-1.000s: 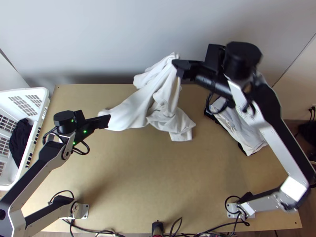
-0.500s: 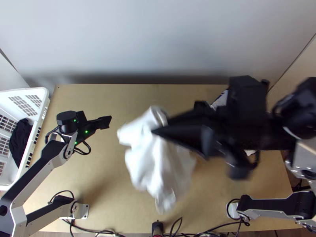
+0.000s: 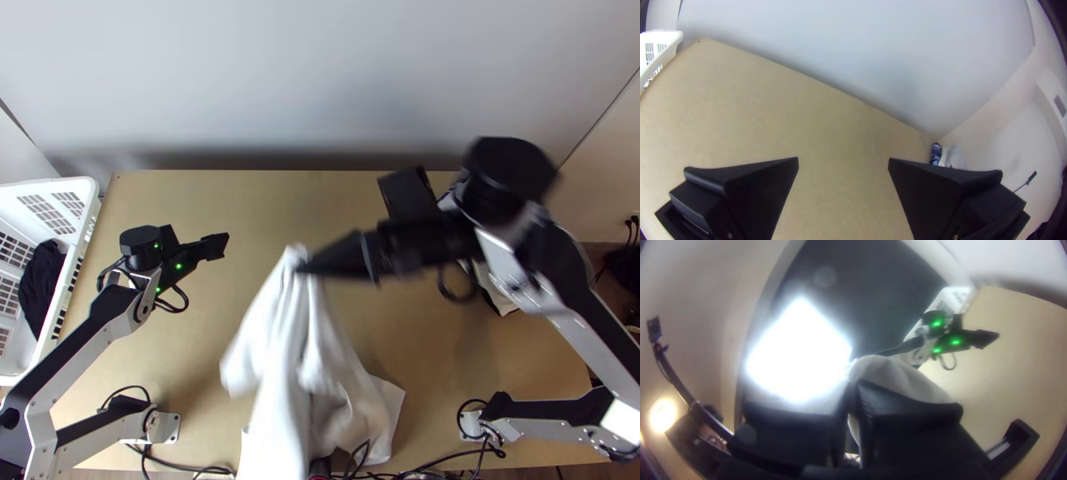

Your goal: Fold the t-shirt

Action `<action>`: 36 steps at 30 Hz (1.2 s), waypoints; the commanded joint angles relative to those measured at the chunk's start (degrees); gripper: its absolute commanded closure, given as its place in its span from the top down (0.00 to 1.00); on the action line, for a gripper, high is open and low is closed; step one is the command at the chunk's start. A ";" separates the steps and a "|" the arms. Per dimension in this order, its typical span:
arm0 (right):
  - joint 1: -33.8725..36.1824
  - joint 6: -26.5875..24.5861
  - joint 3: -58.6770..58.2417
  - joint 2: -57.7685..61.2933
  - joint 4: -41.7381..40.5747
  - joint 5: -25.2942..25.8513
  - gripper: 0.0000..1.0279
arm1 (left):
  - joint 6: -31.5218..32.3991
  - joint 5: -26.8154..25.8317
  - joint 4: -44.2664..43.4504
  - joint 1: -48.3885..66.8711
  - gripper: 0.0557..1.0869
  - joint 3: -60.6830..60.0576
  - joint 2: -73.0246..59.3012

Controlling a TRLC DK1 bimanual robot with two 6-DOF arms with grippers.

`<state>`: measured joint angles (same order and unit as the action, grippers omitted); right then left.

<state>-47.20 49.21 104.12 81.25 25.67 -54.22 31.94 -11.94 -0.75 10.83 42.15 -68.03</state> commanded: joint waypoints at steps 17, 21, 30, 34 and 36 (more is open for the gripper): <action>23.12 -33.21 -16.14 13.32 -15.83 61.07 0.03 | -0.57 -0.62 0.14 1.56 0.95 0.39 1.94; 25.58 -34.18 -14.99 18.15 -21.19 70.21 0.03 | -0.83 -0.62 0.49 1.65 0.95 -0.49 2.38; 27.95 -38.58 -6.91 30.63 -29.98 81.81 0.03 | -1.27 -0.62 2.60 5.08 0.95 -0.84 3.61; 28.30 -39.28 -2.34 34.59 -30.15 83.48 0.03 | -2.15 -0.62 3.48 8.42 0.95 -1.81 3.78; 28.57 -41.12 -1.64 35.38 -31.56 84.80 0.03 | -2.32 -0.62 3.57 9.30 0.95 -2.07 3.69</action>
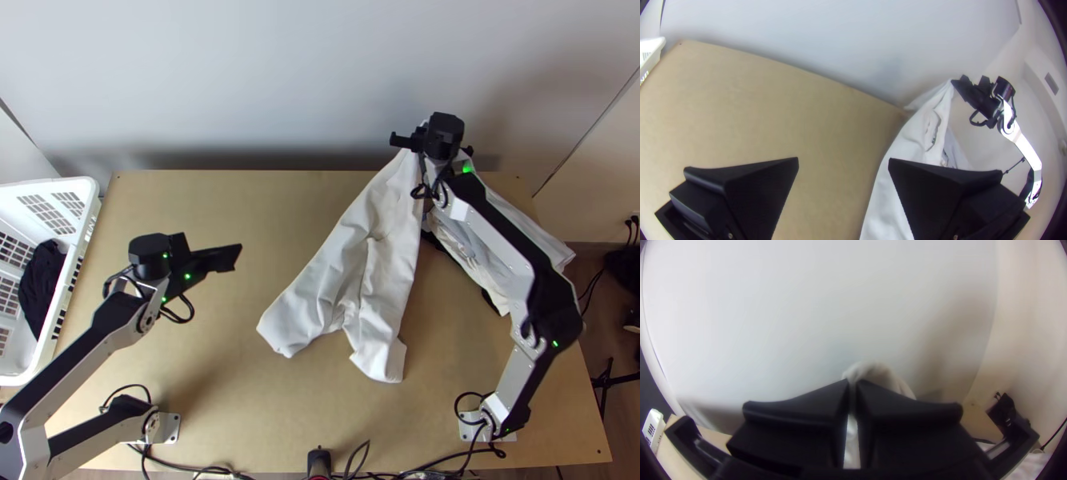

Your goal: Fold the t-shirt

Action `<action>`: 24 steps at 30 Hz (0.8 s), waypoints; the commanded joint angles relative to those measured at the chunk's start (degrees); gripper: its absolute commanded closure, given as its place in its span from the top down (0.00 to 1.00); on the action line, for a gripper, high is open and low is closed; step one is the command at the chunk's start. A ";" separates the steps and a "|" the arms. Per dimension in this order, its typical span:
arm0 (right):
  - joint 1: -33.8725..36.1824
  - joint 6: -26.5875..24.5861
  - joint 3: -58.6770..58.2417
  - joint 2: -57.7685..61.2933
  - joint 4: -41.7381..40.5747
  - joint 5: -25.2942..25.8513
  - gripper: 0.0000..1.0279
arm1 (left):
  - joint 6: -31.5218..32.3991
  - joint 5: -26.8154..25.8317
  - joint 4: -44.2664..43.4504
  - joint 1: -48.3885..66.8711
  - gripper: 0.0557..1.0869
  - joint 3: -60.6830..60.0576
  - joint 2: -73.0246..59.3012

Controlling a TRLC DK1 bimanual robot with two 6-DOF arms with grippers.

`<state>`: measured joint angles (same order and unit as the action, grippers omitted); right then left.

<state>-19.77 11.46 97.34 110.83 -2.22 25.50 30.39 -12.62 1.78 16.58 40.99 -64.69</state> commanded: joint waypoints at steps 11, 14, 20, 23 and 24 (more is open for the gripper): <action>4.65 -9.18 11.64 10.46 -11.40 11.15 0.03 | -1.74 0.05 1.65 6.01 0.95 -1.00 -0.53; 4.92 -9.09 12.52 10.82 -11.49 13.26 0.03 | -2.00 -0.03 2.44 6.71 0.95 -1.00 -0.09; -1.85 2.33 9.45 -1.31 15.58 7.46 0.87 | -3.59 -0.21 5.78 6.71 0.95 -1.53 2.37; -7.12 11.12 9.45 -8.35 39.57 -1.33 0.90 | -5.17 -0.21 8.06 6.71 0.95 -2.41 3.34; -9.50 12.97 9.01 -10.10 46.16 -2.64 0.95 | -5.52 -0.21 8.24 6.71 0.95 -2.85 3.69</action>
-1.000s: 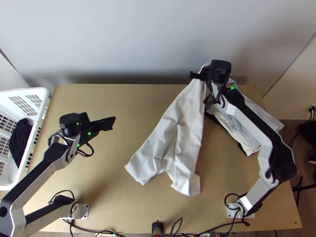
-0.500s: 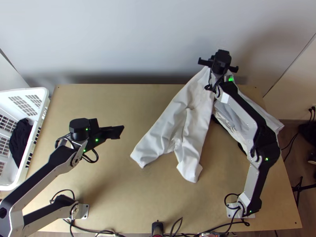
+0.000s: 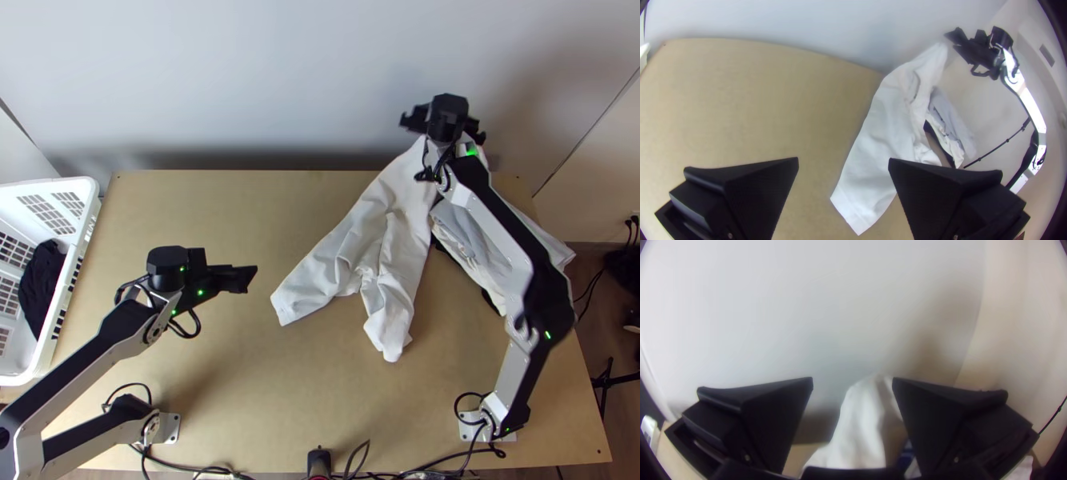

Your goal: Fold the t-shirt

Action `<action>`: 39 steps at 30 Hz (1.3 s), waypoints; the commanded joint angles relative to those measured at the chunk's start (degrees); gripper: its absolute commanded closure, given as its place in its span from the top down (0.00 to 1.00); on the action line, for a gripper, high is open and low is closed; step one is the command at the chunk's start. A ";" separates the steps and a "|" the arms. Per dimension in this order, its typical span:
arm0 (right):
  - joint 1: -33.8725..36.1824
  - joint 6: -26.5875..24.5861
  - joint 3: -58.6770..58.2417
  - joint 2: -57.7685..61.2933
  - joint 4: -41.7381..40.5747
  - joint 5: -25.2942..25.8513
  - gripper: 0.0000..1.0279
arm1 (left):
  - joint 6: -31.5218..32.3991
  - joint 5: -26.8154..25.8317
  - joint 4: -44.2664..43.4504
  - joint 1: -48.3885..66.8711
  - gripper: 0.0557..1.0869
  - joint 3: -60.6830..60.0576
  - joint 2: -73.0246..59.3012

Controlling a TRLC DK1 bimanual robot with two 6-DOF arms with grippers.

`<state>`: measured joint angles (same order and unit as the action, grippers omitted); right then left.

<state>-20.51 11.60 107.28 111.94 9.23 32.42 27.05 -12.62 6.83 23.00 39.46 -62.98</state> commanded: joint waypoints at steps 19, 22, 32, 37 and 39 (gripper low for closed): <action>-14.91 16.09 -24.58 -18.07 53.08 -24.95 0.95 | -2.61 -0.82 3.63 1.69 0.95 -0.70 2.69; -13.68 13.37 -29.15 -17.99 48.33 -23.64 0.95 | -2.61 -0.74 3.45 1.52 0.95 -0.70 2.78; -15.70 7.74 -37.15 -18.51 35.50 -23.46 0.90 | -2.61 -0.82 3.19 1.17 0.95 -0.53 3.04; -15.79 5.02 -39.17 -18.16 29.79 -23.37 0.90 | -2.70 -0.74 3.01 1.17 0.95 -0.44 2.86; -15.70 4.49 -39.52 -17.37 28.82 -23.46 0.90 | -2.70 -0.74 2.84 1.08 0.95 -0.44 2.69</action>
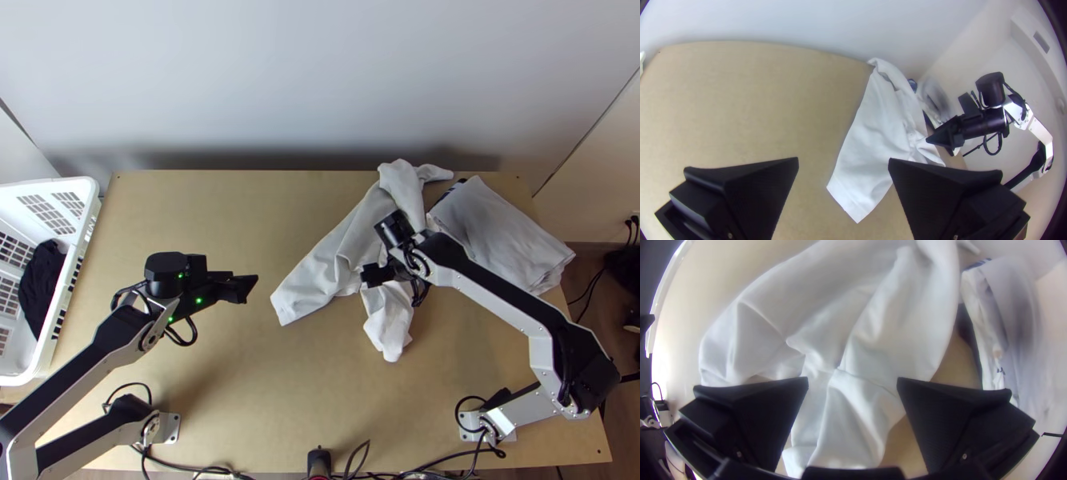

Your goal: Fold the t-shirt

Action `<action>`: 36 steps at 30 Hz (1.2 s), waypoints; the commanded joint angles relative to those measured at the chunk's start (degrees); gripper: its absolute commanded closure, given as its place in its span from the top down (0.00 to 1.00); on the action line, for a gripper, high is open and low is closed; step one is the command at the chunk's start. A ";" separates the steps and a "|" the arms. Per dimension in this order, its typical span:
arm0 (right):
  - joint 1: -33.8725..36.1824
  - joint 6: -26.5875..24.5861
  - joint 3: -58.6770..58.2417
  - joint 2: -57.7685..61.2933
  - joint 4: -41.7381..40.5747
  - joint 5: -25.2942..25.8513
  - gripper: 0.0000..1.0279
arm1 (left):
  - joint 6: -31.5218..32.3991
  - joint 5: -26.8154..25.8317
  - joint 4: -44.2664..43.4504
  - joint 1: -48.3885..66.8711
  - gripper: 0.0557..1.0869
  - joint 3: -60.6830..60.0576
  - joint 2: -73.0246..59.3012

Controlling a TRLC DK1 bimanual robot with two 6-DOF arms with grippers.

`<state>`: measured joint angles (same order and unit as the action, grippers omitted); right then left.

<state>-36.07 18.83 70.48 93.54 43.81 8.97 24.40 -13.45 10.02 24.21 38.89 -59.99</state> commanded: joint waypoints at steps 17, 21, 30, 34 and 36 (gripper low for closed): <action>2.15 -5.29 -7.64 1.21 -14.63 3.24 0.04 | -0.32 0.01 -0.53 -1.88 0.95 -0.93 0.04; 0.83 -5.47 -5.26 -3.45 -12.70 3.16 0.03 | -0.67 0.01 0.26 -1.88 0.95 -2.24 1.45; 0.83 -5.29 -5.09 -7.93 -11.56 3.24 0.03 | 2.49 -5.71 9.40 2.69 0.95 -4.09 -2.50; 0.83 -3.80 -5.00 -8.46 -12.00 3.16 0.03 | 12.60 -11.77 7.47 3.13 0.95 -5.85 -3.21; 0.83 -3.45 -5.35 -8.55 -12.00 3.16 0.03 | 14.62 -12.12 5.97 4.27 0.95 -6.55 -4.88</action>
<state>-35.20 14.20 65.25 86.43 31.99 12.19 30.63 -20.43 16.53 26.24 34.28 -61.87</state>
